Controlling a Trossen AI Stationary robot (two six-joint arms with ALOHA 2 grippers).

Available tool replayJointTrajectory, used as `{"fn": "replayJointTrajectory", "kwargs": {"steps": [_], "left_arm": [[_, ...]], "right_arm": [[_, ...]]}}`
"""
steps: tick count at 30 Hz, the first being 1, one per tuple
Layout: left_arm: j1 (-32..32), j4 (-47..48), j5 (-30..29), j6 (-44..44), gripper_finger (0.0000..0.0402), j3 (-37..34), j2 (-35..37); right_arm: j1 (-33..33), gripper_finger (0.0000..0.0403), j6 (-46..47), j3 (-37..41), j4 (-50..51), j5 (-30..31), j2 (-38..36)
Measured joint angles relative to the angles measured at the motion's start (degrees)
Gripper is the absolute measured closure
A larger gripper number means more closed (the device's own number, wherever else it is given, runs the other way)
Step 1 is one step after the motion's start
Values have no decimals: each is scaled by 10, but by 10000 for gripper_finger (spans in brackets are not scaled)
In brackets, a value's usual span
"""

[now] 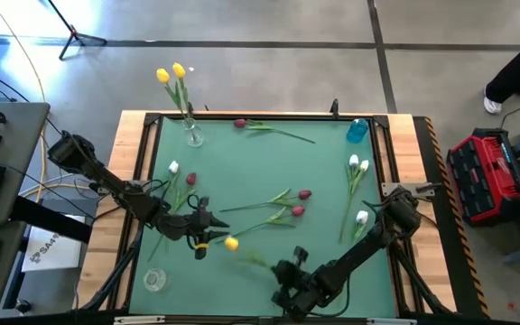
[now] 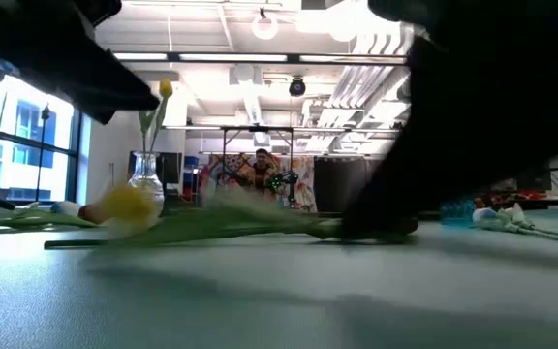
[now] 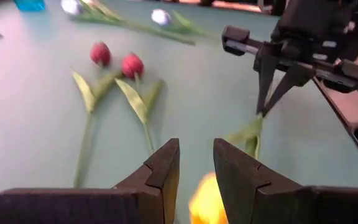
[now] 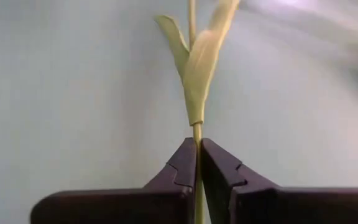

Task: Sort flowers into vase by color
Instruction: Put the yellow tulip into the top transparent vase

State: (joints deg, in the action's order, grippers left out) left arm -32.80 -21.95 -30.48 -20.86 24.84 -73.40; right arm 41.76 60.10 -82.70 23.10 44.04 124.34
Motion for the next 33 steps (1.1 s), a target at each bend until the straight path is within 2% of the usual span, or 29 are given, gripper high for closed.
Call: {"fn": "replayJointTrajectory", "kwargs": {"steps": [7, 10, 13, 18, 24, 28, 33], "left_arm": [[0, 33, -74, 48, 316, 0, 93], [2, 26, -128, 48, 316, 0, 123], [7, 15, -137, 64, 315, 0, 125], [30, 9, -136, 75, 295, 0, 103], [71, -38, -116, 85, 246, 0, 62], [100, -112, -84, 125, 218, 0, 36], [122, -191, -17, 179, 202, 0, 30]], "right_arm": [[8, 401, 157, 0, 141, 164, -37], [4, 402, 178, 0, 162, 223, -48], [-6, 402, 173, 0, 160, 261, -51], [-31, 402, 108, 0, 131, 288, -56], [-60, 402, 30, 0, 109, 320, -73], [-78, 403, -41, 0, 95, 342, -83], [-91, 403, -134, 0, 71, 344, -83]]}}
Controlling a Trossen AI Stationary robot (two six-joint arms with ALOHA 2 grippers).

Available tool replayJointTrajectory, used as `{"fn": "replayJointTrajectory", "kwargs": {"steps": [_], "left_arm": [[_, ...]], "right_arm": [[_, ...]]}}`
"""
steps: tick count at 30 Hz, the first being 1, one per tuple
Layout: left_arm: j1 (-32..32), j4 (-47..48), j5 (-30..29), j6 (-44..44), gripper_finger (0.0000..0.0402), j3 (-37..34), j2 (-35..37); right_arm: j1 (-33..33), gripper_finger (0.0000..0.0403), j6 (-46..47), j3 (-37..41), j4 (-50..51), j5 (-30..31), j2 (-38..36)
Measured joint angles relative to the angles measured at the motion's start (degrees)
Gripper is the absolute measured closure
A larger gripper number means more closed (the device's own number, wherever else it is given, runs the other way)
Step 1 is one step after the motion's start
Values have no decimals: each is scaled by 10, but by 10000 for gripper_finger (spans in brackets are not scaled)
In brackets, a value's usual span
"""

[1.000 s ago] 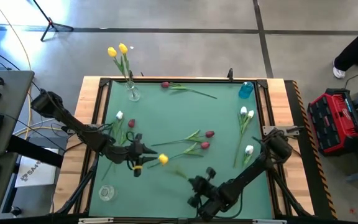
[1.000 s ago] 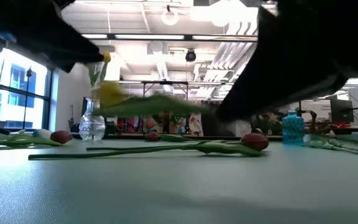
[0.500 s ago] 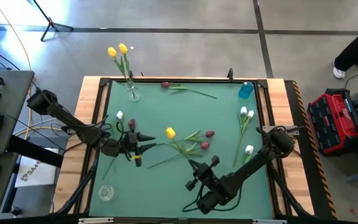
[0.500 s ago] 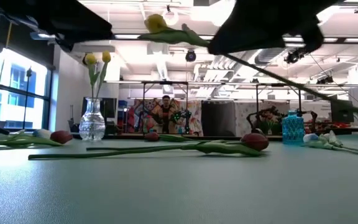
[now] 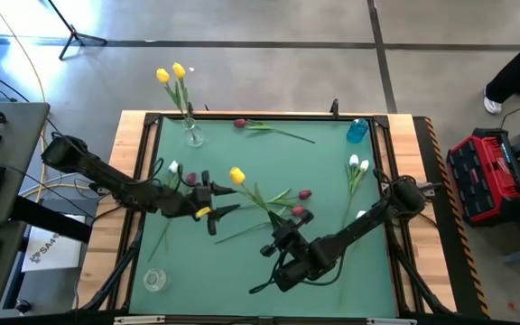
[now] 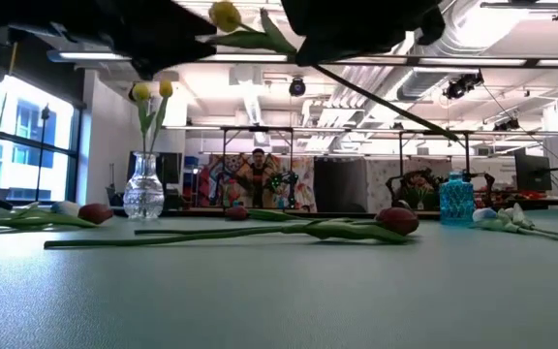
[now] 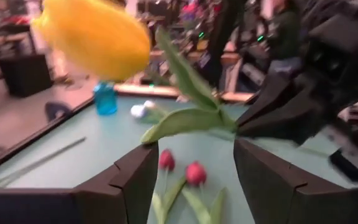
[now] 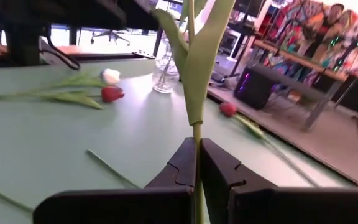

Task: Sort flowers into vase by color
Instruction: Put the yellow tulip into the top transparent vase

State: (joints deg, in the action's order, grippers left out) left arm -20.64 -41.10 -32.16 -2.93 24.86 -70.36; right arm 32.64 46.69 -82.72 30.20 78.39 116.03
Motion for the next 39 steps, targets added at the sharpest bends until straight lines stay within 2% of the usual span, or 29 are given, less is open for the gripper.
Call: {"fn": "replayJointTrajectory", "kwargs": {"steps": [7, 12, 18, 24, 28, 39], "left_arm": [[13, -30, 78, 46, 199, 0, 13], [24, -54, 81, 65, 199, 0, 16], [54, -72, 80, 77, 199, 0, 16], [91, -112, 211, 81, 199, 0, 16], [105, -119, 261, 80, 199, 0, 16], [124, -120, 275, 77, 199, 0, 16]], "right_arm": [[8, 403, -94, 0, 2, 55, 0], [12, 403, -141, 0, 4, 52, 0], [22, 403, -155, 0, 7, 70, 0], [22, 403, -151, 1, 6, 71, 0], [19, 403, -132, 1, 6, 85, 0], [13, 403, -113, 1, -16, 93, 0]]}}
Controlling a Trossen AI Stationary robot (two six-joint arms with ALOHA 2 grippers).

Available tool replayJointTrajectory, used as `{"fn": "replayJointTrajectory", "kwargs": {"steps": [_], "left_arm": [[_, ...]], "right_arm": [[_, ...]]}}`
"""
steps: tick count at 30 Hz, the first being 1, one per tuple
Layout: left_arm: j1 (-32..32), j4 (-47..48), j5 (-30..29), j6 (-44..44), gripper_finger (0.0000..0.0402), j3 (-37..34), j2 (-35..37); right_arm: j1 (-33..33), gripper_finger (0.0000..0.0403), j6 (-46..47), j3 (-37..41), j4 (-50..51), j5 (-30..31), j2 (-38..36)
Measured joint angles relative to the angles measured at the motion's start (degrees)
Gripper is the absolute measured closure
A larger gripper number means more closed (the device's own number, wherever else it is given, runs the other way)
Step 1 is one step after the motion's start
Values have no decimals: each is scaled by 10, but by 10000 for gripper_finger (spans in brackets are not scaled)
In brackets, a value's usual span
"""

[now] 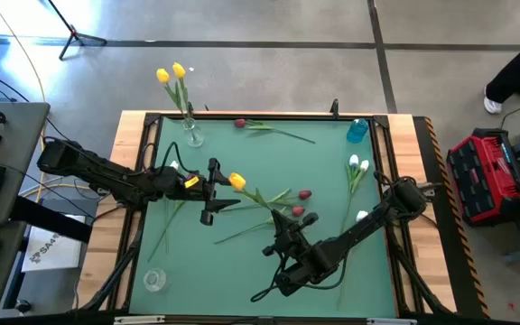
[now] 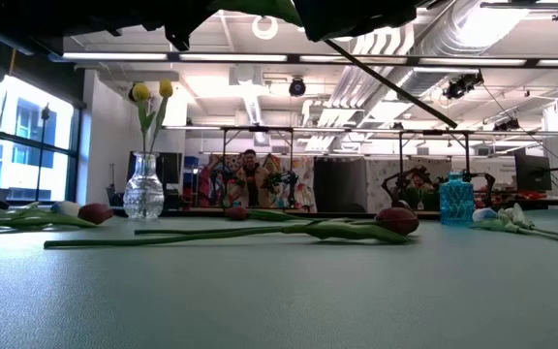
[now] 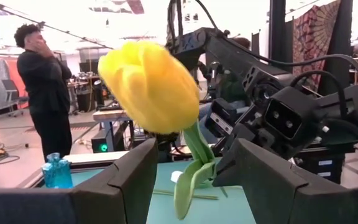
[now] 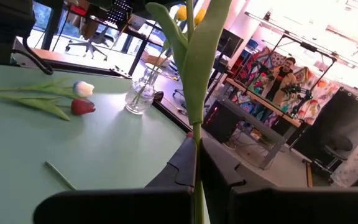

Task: Sort flowers into vase by color
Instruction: Put the yellow tulip into the top transparent vase

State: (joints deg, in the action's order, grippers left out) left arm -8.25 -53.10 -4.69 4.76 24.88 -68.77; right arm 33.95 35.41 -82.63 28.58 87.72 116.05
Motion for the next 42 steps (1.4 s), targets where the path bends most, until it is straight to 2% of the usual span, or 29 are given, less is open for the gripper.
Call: {"fn": "replayJointTrajectory", "kwargs": {"steps": [9, 14, 18, 26, 31, 34, 40, 42], "left_arm": [[8, -27, 7, 0, 200, 0, 0], [8, -26, 8, 4, 208, 0, 0], [8, -26, 8, 4, 250, 0, 0], [7, -24, -1, 12, 384, 0, 0], [7, -24, -8, 33, 393, 0, 0], [7, -24, -31, 34, 397, 0, 0], [8, -10, -90, 58, 400, 0, 3], [14, 18, -110, 60, 401, 0, 15]], "right_arm": [[-28, 403, -150, -2, -95, -31, 0], [-35, 403, -194, -2, -135, -38, 0], [-35, 403, -189, -2, -138, -38, 0], [-33, 403, -175, -2, -160, -21, 0], [-38, 395, -153, -2, -164, -32, 0], [-46, 367, -130, -2, -165, -109, 0], [-64, 267, -100, -2, -146, -305, -1], [-66, 239, -61, -2, -116, -325, -3]]}}
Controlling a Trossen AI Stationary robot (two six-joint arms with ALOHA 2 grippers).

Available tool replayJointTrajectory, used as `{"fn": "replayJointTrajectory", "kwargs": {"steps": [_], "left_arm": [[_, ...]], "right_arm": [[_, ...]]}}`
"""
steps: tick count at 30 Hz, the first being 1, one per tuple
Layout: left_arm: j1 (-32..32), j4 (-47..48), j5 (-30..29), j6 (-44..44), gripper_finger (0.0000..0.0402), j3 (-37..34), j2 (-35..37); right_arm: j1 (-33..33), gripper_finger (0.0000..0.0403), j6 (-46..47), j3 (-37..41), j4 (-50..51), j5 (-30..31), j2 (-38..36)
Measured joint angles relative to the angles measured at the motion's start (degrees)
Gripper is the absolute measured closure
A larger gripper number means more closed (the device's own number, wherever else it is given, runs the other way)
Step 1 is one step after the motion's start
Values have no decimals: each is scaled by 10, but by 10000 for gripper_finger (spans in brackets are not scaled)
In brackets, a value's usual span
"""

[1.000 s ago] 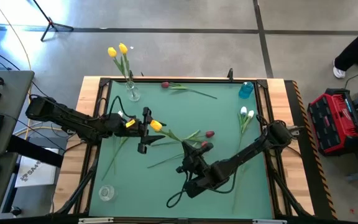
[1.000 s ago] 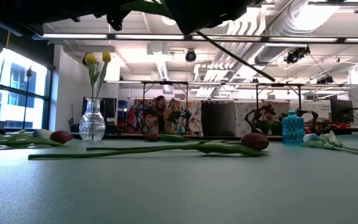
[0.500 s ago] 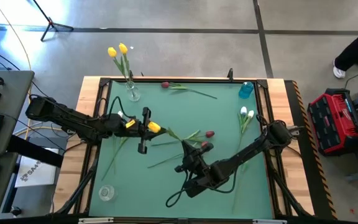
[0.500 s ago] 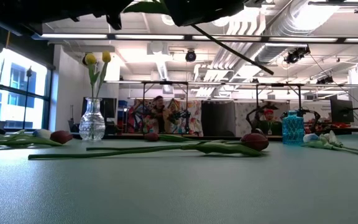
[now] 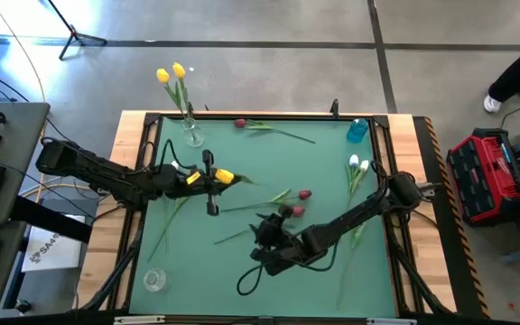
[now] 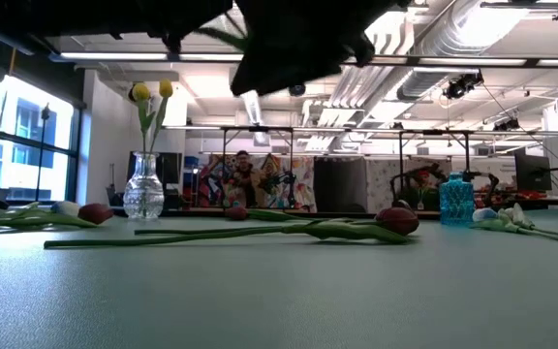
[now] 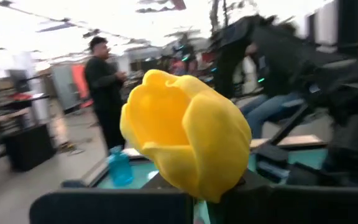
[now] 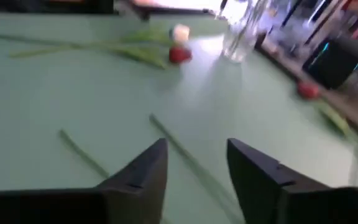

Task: Sort flowers into vase by color
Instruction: Put the yellow tulip into the top transparent vase

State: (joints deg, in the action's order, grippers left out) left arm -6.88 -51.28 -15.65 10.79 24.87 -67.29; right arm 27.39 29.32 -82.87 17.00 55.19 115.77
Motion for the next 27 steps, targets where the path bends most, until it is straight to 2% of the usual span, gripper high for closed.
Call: {"fn": "replayJointTrajectory", "kwargs": {"steps": [5, 12, 15, 20, 27], "left_arm": [[32, 123, -31, -39, 401, 0, 55], [93, 282, -33, -89, 401, 0, 154], [121, 356, -38, -114, 401, 3, 189], [162, 534, -87, -151, 401, 55, 209], [222, 664, -107, -135, 401, 133, 209]], "right_arm": [[1, 205, 149, 1, 156, -2, -24], [-3, 202, 359, 2, 417, -4, -36], [-16, 202, 401, 14, 465, -4, -31], [-61, 202, 362, 59, 419, -42, -30], [-131, 212, 132, 106, 180, -162, -30]]}}
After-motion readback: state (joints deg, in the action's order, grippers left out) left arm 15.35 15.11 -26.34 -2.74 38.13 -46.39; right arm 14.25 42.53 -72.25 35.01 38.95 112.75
